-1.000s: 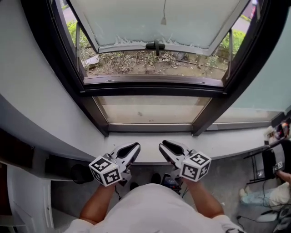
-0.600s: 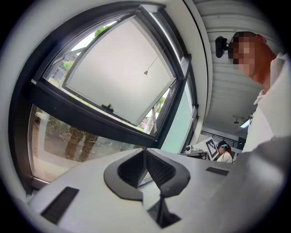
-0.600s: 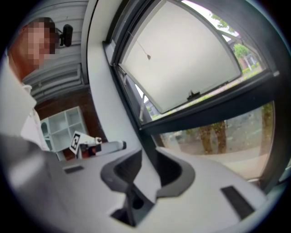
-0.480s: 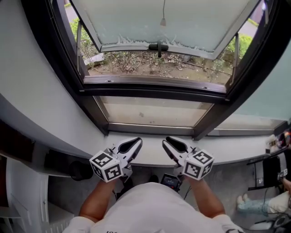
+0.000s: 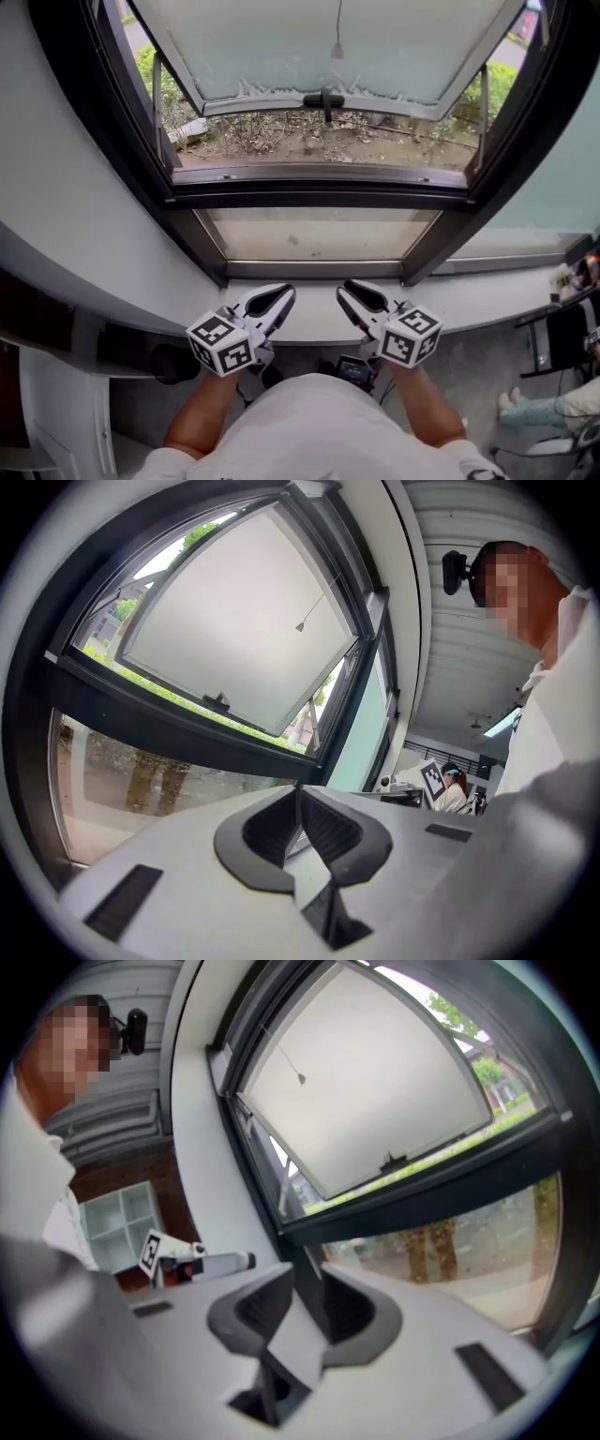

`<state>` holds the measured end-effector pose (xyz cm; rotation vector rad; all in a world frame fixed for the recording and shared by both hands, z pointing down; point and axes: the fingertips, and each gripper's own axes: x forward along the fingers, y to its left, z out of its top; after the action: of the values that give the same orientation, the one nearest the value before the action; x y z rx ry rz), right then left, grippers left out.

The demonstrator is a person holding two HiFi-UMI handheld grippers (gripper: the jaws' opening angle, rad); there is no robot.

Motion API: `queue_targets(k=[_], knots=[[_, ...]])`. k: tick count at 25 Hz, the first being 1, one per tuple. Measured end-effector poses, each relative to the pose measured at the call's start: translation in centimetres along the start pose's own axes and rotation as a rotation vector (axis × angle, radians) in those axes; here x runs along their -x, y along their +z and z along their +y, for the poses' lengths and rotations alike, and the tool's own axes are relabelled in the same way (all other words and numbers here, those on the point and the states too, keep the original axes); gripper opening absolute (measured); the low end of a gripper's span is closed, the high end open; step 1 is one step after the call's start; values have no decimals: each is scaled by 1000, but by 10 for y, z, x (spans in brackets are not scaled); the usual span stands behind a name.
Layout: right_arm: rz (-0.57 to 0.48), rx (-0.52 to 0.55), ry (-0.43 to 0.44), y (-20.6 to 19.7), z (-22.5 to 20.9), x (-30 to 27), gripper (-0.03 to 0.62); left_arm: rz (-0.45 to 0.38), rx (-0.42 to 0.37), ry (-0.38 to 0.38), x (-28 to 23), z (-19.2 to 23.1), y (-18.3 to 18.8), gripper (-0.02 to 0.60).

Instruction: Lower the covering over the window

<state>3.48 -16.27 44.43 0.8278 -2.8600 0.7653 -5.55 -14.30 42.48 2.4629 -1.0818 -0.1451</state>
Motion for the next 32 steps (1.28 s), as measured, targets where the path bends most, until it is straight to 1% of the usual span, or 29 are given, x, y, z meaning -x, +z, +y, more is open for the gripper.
queue_targets(k=[4,7,11,15,20,22,25,32], knots=[[-4,29,-8,8,2,-5,89,12,-20,-14,0,3,3,26],[-8,73,-17,22,3,-11,89,12,-52,-26,0,6,14,26],[-32,135,-42,48,2,-19,89,16,-96,-51,-3,11,31,26],[-67,185,-64,79,-1,-22,89,20,-160,-70,-7,12,52,25],[-107,260,-93,115,-3,-27,89,-21,-189,-69,-9,17,85,26],[-123,286,-102,131,-3,-28,89,-39,-220,-68,-11,16,101,25],[-152,332,-108,156,0,-29,89,-44,-276,-73,-15,15,120,26],[-187,435,-113,197,11,-36,89,-55,-389,-65,-26,9,153,26]])
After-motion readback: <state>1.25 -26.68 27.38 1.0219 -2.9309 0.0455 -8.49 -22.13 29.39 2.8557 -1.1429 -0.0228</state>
